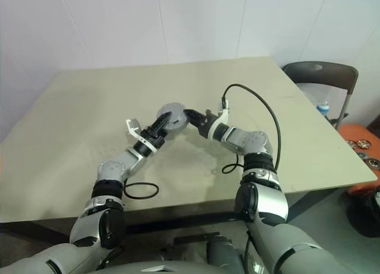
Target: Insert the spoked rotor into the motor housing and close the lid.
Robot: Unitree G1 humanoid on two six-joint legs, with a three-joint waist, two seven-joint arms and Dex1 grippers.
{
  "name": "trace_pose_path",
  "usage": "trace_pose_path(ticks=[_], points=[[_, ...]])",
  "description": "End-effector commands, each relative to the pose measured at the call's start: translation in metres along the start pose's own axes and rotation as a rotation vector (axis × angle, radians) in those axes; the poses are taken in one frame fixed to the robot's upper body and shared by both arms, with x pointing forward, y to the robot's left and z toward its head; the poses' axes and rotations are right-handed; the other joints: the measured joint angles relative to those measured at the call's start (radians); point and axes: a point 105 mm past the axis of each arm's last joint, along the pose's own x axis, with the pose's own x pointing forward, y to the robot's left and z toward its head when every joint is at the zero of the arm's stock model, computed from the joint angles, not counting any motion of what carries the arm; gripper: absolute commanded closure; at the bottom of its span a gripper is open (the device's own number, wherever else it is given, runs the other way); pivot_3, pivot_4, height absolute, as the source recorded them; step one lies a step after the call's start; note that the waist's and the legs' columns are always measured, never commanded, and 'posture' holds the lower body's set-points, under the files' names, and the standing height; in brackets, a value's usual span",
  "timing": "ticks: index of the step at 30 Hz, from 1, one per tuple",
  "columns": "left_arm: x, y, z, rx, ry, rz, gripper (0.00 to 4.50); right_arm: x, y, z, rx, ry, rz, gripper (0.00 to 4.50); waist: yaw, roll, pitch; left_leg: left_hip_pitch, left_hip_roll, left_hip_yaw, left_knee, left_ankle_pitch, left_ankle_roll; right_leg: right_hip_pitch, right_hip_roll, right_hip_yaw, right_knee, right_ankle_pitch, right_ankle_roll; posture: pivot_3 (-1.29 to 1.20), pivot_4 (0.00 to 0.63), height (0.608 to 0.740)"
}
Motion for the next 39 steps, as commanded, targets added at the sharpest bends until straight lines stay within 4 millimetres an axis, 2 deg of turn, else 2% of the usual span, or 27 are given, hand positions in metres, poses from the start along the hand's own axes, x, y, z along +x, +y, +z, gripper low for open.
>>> trace_pose_path(ticks=[1,4,10,13,21,28,32,39], points=[[0.007,-0.018,0.004,0.011,-0.011,-0.069,2.02,0.006,0.021,0.007,-0.058,-0.010,0.056,1.38,-0.001,0.000,0.000,0.000,0.000,0.000,0.000,0.000,0.000,0.001,0.000,0.000,0.000,0.000,0.000,0.00,0.000,0.740],[0.008,-0.018,0.004,0.003,-0.021,-0.072,2.02,0.007,0.023,0.006,-0.067,-0.006,0.053,0.37,-0.001,0.000,0.000,0.000,0.000,0.000,0.000,0.000,0.000,0.000,0.000,0.000,0.000,0.000,0.000,0.00,0.000,0.740],[0.008,-0.019,0.016,0.000,-0.087,-0.070,2.02,0.006,0.021,0.005,-0.061,-0.004,0.052,0.37,0.000,0.000,0.000,0.000,0.000,0.001,0.000,0.000,0.000,-0.001,-0.001,0.000,-0.001,0.000,0.000,0.00,0.000,0.740],[0.006,-0.016,0.026,0.005,-0.139,-0.052,2.41,0.006,0.021,0.005,-0.060,-0.004,0.056,0.34,0.000,0.000,0.000,0.000,0.000,0.001,0.000,0.000,0.000,-0.001,-0.002,0.000,-0.001,0.000,0.000,0.00,0.000,0.740],[0.002,-0.013,0.044,0.029,-0.224,-0.018,2.41,0.006,0.021,0.005,-0.060,-0.002,0.052,0.34,0.000,0.000,0.000,0.000,0.000,0.001,0.000,0.000,0.000,-0.001,-0.002,0.000,-0.001,0.000,0.000,0.00,0.000,0.740],[-0.012,-0.007,0.082,0.107,-0.397,0.058,2.41,0.006,0.019,0.003,-0.068,0.006,0.048,0.34,-0.005,0.000,0.000,-0.001,0.000,0.001,0.000,0.000,0.000,-0.002,-0.002,0.000,0.000,0.000,0.000,0.00,0.000,0.740],[-0.025,-0.005,0.114,0.214,-0.509,0.134,2.41,0.005,0.018,0.002,-0.078,0.012,0.044,0.34,-0.008,-0.001,0.000,-0.001,0.000,0.001,0.000,0.000,0.000,-0.002,-0.002,0.000,0.000,0.000,0.000,0.00,0.000,0.740],[-0.054,0.003,0.153,0.358,-0.666,0.299,2.41,0.004,0.016,0.001,-0.096,0.023,0.033,0.34,-0.010,-0.001,-0.001,-0.002,-0.001,0.001,0.000,0.000,0.000,-0.003,-0.002,0.000,-0.001,0.000,0.000,0.00,0.000,0.740]])
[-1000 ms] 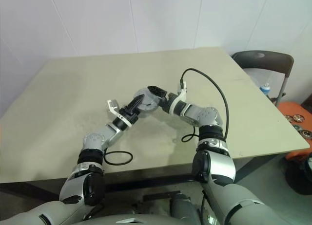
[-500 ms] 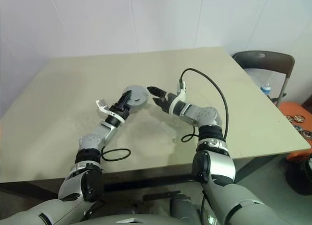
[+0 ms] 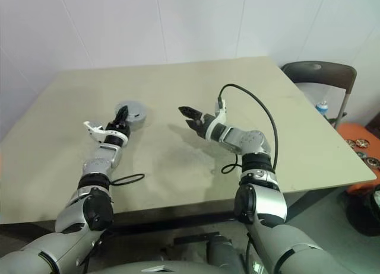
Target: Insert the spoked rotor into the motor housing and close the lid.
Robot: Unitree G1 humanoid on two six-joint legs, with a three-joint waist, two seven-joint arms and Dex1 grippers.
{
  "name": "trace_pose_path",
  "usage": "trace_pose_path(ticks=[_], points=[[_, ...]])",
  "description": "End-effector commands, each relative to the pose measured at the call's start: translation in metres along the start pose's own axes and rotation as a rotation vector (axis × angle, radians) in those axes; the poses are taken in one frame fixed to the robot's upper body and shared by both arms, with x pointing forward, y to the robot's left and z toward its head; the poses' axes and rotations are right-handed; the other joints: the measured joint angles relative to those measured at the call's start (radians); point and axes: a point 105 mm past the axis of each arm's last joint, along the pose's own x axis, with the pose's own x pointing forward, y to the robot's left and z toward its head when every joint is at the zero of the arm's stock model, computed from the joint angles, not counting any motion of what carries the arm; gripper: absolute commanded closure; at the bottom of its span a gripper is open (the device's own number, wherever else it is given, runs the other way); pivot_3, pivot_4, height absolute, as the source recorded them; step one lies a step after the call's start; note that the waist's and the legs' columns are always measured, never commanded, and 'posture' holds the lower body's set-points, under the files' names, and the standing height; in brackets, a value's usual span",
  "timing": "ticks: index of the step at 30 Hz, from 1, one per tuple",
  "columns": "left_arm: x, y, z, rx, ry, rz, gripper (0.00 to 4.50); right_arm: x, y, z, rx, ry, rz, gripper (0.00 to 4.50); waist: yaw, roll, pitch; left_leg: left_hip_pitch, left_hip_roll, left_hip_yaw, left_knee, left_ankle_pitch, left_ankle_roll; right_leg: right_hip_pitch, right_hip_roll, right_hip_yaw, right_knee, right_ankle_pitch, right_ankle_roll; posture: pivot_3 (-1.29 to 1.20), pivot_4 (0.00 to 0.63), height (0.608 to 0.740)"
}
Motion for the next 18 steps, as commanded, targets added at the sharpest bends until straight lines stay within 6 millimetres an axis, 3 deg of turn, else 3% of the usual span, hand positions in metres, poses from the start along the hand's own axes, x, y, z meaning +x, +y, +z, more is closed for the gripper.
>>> trace_pose_path(ticks=[1,8,14,18], points=[[0.009,-0.013,0.030,0.093,-0.101,-0.018,2.41,-0.001,0.013,0.009,-0.051,-0.016,0.038,0.34,-0.001,0.000,0.000,0.000,0.000,0.000,0.000,0.000,0.000,0.000,0.000,0.000,0.000,0.000,0.000,0.00,0.000,0.740],[0.004,0.000,0.044,0.149,-0.124,0.040,2.41,-0.003,0.012,0.008,-0.058,-0.014,0.034,0.34,-0.004,-0.002,-0.001,-0.003,0.000,-0.001,0.000,0.000,0.000,-0.002,-0.001,-0.001,0.001,0.000,0.000,0.00,0.000,0.740],[0.000,0.011,0.038,0.186,-0.104,0.082,2.41,-0.003,0.011,0.008,-0.061,-0.013,0.030,0.34,-0.012,-0.002,-0.001,-0.003,0.000,-0.001,0.000,0.000,0.000,-0.002,-0.001,-0.001,0.001,0.000,0.000,0.00,0.000,0.740],[-0.004,0.019,0.038,0.200,-0.116,0.133,1.10,-0.002,0.010,0.008,-0.061,-0.011,0.026,0.34,-0.013,-0.002,-0.001,-0.002,0.000,-0.001,0.000,0.000,0.000,-0.002,-0.002,-0.001,0.001,0.000,0.000,0.00,0.000,0.740]])
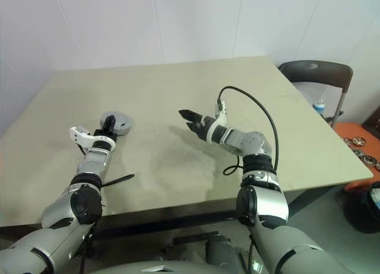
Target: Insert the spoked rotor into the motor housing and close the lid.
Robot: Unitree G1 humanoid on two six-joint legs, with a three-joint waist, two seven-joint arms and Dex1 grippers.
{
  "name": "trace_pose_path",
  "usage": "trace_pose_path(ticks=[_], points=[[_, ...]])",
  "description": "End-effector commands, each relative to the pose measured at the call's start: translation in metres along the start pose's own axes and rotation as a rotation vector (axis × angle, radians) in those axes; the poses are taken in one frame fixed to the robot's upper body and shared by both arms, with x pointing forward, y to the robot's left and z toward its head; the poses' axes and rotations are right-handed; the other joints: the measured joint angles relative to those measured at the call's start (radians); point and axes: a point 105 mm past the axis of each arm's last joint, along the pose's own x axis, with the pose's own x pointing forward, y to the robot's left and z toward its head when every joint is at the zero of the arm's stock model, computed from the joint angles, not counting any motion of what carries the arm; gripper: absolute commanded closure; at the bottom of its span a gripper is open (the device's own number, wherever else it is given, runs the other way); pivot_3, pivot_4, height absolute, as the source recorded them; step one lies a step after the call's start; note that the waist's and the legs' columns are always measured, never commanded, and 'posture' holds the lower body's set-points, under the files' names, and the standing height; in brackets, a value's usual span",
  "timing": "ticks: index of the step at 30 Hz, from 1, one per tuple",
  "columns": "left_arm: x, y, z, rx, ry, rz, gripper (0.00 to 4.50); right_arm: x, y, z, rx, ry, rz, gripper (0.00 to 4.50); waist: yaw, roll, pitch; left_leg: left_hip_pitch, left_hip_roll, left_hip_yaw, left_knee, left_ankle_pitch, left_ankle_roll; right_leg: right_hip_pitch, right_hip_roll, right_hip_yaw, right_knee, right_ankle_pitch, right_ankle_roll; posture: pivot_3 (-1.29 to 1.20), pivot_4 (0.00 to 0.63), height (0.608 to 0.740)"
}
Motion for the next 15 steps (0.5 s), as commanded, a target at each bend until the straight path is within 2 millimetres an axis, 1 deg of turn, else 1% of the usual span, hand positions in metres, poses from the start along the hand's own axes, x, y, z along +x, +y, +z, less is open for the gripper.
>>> trace_pose_path(ticks=[1,3,4,9,15], points=[[0.005,-0.009,0.015,0.039,-0.058,-0.010,0.77,0.002,0.015,0.009,-0.050,-0.019,0.044,0.34,0.000,0.000,0.000,0.000,0.000,0.000,0.000,0.000,0.000,0.000,0.000,0.000,0.000,0.000,0.000,0.00,0.000,0.740],[0.004,-0.006,0.018,0.050,-0.079,0.013,0.15,0.003,0.014,0.008,-0.050,-0.015,0.039,0.34,0.000,0.000,-0.001,0.001,0.000,0.000,0.000,0.000,0.000,0.000,0.000,0.000,0.000,0.000,0.000,0.00,0.000,0.740],[0.003,-0.004,0.020,0.055,-0.089,0.025,0.05,0.003,0.014,0.007,-0.051,-0.014,0.038,0.34,-0.001,0.000,-0.001,0.002,0.000,0.001,0.000,0.000,0.000,0.001,0.000,0.000,0.000,0.000,0.000,0.00,0.000,0.740],[-0.001,0.010,0.030,0.080,-0.142,0.119,0.05,0.003,0.012,0.006,-0.053,-0.008,0.033,0.34,-0.005,-0.002,-0.001,0.006,0.001,0.002,0.000,-0.001,0.002,0.004,0.001,0.000,0.002,0.001,0.000,0.00,0.000,0.740],[-0.014,0.035,0.047,0.198,-0.224,0.304,0.05,0.002,0.010,0.006,-0.060,-0.002,0.023,0.34,-0.025,-0.002,-0.004,0.008,0.002,0.003,0.000,-0.001,0.001,0.004,0.001,0.001,0.003,0.001,-0.001,0.00,0.000,0.740]])
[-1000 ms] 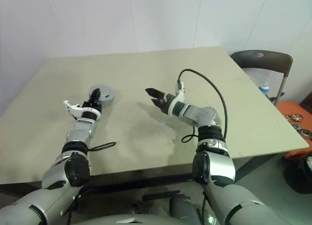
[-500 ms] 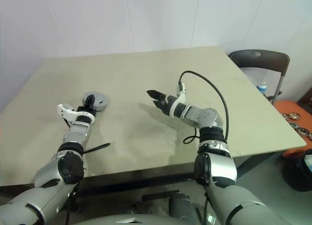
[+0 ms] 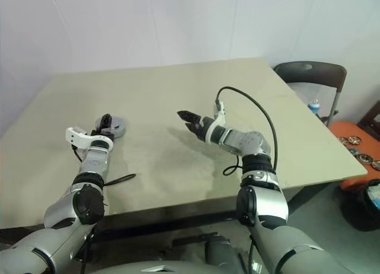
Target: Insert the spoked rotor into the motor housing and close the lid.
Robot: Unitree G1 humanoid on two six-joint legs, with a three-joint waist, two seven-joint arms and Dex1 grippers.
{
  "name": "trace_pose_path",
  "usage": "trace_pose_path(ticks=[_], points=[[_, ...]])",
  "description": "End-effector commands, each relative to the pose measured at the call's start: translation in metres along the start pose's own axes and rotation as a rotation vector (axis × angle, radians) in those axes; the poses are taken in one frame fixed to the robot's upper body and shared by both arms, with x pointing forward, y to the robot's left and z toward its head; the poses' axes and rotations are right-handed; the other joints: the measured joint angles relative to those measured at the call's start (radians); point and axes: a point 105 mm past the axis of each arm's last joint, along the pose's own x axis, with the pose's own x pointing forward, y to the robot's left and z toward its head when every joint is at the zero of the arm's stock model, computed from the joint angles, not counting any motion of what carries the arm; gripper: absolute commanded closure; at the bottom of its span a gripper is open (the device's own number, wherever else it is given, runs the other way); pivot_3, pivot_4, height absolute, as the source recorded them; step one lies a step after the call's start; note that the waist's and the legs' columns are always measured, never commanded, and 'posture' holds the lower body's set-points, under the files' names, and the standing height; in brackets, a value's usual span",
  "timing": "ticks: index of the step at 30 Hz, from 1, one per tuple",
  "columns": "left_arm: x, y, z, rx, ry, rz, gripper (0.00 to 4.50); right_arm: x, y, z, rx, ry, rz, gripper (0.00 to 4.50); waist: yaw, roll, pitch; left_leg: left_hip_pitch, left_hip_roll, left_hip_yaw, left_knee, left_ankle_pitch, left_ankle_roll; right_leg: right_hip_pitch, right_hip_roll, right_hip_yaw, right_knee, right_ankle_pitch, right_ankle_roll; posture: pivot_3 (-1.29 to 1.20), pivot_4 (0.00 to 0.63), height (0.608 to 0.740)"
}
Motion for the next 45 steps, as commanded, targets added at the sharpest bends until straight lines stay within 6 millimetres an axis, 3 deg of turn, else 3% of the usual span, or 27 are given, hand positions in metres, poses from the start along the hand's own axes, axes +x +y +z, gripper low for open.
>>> trace_pose_path(ticks=[1,5,10,15,23,29,36,40,45], points=[[-0.006,0.028,0.031,0.120,-0.118,0.144,0.05,0.000,0.010,0.008,-0.043,-0.018,0.028,0.34,-0.013,0.000,-0.001,0.000,0.000,0.000,0.000,0.000,0.000,0.000,0.000,0.000,0.000,0.000,0.000,0.00,0.000,0.740],[-0.010,0.036,0.042,0.235,-0.179,0.206,0.05,-0.001,0.007,0.007,-0.045,-0.014,0.022,0.34,-0.029,0.000,-0.002,0.001,0.001,0.002,0.000,-0.001,0.001,0.000,0.000,0.000,0.000,0.001,0.000,0.00,0.000,0.740],[-0.010,0.025,0.049,0.352,-0.212,0.167,0.05,-0.002,0.007,0.005,-0.054,-0.004,0.021,0.34,-0.032,-0.001,-0.002,0.001,0.001,0.001,0.000,-0.001,0.001,0.000,0.000,0.000,0.001,0.002,0.000,0.00,0.000,0.740],[-0.007,0.001,0.047,0.409,-0.215,0.014,0.05,-0.001,0.009,0.004,-0.126,0.007,0.019,0.34,-0.007,-0.001,-0.003,0.000,0.000,0.001,0.000,0.000,0.001,0.000,-0.001,0.000,-0.001,0.002,0.000,0.00,0.000,0.740],[-0.016,-0.045,0.033,0.625,-0.129,-0.345,0.05,-0.007,0.001,0.016,-0.513,-0.090,-0.121,0.34,0.020,-0.002,-0.003,-0.003,-0.002,0.001,0.000,0.001,-0.001,-0.001,-0.001,-0.002,-0.003,0.002,0.000,0.00,0.000,0.740],[-0.054,-0.087,0.005,0.703,0.064,-0.745,0.05,-0.020,0.003,0.036,-0.758,-0.168,-0.179,0.34,0.020,-0.002,-0.003,-0.003,-0.002,0.001,0.000,0.000,-0.001,-0.001,-0.001,-0.002,-0.004,0.002,0.000,0.00,0.000,0.740],[-0.082,-0.110,-0.009,0.777,0.189,-0.962,0.05,-0.021,0.025,0.040,-0.983,-0.187,-0.126,0.34,0.019,-0.002,-0.003,0.001,-0.001,0.002,0.000,-0.001,0.002,0.002,0.001,-0.002,-0.002,0.002,0.000,0.00,0.000,0.740],[-0.093,-0.114,-0.015,0.809,0.245,-1.032,0.05,-0.021,0.034,0.028,-1.096,-0.133,-0.066,0.34,0.021,-0.002,-0.003,0.001,-0.001,0.002,0.000,-0.001,0.002,0.003,0.002,-0.002,-0.002,0.002,-0.001,0.00,0.000,0.740],[-0.102,-0.109,-0.020,0.859,0.298,-1.066,0.05,-0.026,0.027,0.016,-1.207,-0.056,-0.069,0.34,0.022,-0.002,-0.003,0.002,-0.001,0.001,0.000,-0.001,0.002,0.004,0.001,-0.002,-0.004,0.002,-0.001,0.00,0.000,0.740]])
